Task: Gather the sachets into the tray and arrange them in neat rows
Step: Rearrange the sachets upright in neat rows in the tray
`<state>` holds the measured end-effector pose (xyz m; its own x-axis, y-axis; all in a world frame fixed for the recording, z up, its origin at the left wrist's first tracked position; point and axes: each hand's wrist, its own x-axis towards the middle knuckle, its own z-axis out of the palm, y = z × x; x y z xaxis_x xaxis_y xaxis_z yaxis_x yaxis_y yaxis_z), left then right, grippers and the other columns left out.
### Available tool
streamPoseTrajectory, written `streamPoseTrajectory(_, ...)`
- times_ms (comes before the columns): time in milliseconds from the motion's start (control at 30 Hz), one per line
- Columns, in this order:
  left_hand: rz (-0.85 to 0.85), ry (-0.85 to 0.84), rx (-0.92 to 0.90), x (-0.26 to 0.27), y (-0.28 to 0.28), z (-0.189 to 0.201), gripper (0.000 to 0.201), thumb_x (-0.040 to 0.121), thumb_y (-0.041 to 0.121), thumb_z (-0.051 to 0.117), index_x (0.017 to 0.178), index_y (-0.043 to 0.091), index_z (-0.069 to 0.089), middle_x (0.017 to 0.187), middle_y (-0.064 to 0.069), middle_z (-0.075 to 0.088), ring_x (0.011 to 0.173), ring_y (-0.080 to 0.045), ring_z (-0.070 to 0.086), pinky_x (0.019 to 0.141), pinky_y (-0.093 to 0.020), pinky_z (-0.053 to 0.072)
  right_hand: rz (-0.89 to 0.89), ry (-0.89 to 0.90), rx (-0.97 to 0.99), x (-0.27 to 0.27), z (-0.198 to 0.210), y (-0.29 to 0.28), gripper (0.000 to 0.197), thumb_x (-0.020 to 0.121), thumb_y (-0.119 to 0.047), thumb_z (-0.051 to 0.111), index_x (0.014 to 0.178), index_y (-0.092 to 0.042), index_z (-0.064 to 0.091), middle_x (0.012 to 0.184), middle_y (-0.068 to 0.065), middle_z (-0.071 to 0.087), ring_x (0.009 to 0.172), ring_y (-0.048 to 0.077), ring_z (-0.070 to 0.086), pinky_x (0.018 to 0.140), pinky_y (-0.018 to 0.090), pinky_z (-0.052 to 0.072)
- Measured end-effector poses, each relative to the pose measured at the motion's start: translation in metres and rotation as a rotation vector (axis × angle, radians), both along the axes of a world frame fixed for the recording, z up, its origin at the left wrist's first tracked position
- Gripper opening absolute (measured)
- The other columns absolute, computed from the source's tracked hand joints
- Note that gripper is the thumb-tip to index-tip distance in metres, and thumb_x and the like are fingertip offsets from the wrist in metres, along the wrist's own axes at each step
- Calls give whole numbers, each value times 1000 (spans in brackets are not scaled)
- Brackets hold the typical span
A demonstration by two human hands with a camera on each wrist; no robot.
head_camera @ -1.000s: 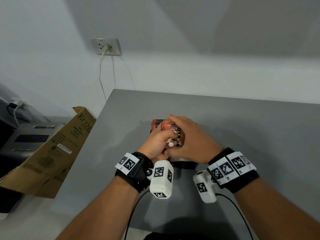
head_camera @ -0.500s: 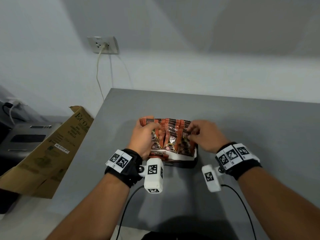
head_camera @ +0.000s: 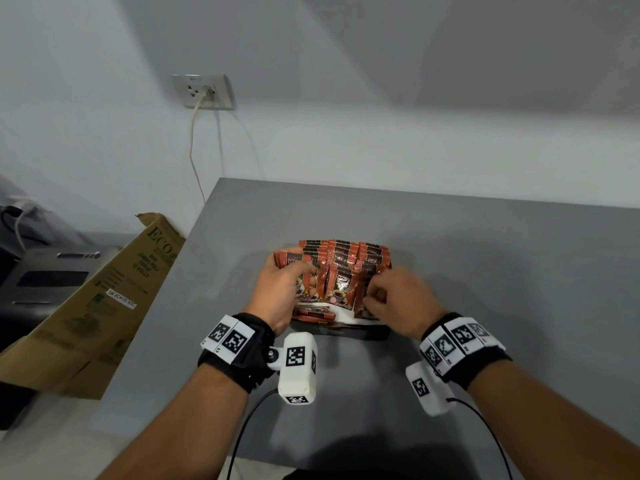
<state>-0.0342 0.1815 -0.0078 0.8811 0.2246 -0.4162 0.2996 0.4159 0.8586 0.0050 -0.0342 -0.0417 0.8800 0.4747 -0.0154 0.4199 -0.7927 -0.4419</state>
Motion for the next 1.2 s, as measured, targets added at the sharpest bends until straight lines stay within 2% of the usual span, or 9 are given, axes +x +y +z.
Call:
streamPoseTrajectory(67,-13,2,14,0,0,0,42,87,-7,57,129,-1,53,87,-11,66,63,-16,63,53,-31,52,139,71,-145,-13,1,3,32,96,-47,55,85,-24,74,80,-13,63,90,9,50,92,36,42)
streamPoseTrajectory(233,-47,0,39,-1,-4,3,41,86,-5,60,126,-1,54,96,-18,66,79,-30,61,57,-33,57,169,74,-367,-22,-11,3,59,100,-65,23,116,-33,70,104,-15,63,105,12,39,90,37,30)
streamPoseTrajectory(433,-44,-12,34,-3,-7,3,27,87,-8,57,108,9,58,82,-13,66,61,-21,64,50,-29,53,147,-7,-397,-24,-21,2,65,100,-65,14,110,-34,70,100,-15,59,101,10,45,86,37,29)
streamPoseTrajectory(533,-47,-6,35,-5,-9,1,26,88,-9,56,110,7,58,74,-7,68,55,-14,66,47,-25,51,129,-45,-407,-26,-27,1,75,96,-68,5,104,-31,70,99,-14,58,99,11,48,85,36,28)
streamPoseTrajectory(600,-49,1,28,-5,-9,-1,32,87,-9,56,117,3,56,76,-7,67,56,-15,66,48,-27,51,120,-54,-400,-26,-31,0,76,95,-69,4,101,-31,70,98,-14,57,99,10,47,86,36,29)
streamPoseTrajectory(733,-50,13,-12,-6,-11,-3,32,85,-11,47,110,6,56,79,-14,62,60,-23,60,57,-34,51,111,-51,-384,-28,-32,0,74,95,-70,6,101,-31,68,98,-15,55,101,10,46,88,36,29)
streamPoseTrajectory(867,-69,29,0,-5,-11,-9,38,84,-14,40,112,6,56,84,-15,68,68,-28,67,64,-39,55,117,-44,-361,-29,-31,-3,73,94,-70,5,101,-32,67,98,-18,52,104,9,46,87,35,26)
streamPoseTrajectory(1100,-193,8,169,-7,-11,-16,45,84,-18,56,116,15,56,102,-16,75,89,-36,73,81,-50,59,127,-33,-287,-33,-27,-5,74,91,-70,6,114,-33,66,110,-19,58,110,8,45,87,32,25)
streamPoseTrajectory(1200,-237,-11,256,-7,-10,-19,48,81,-15,66,115,19,58,105,-15,74,91,-31,74,83,-46,59,88,-76,-208,-32,-24,-4,68,91,-72,15,107,-33,68,107,-20,57,110,7,45,88,32,27)
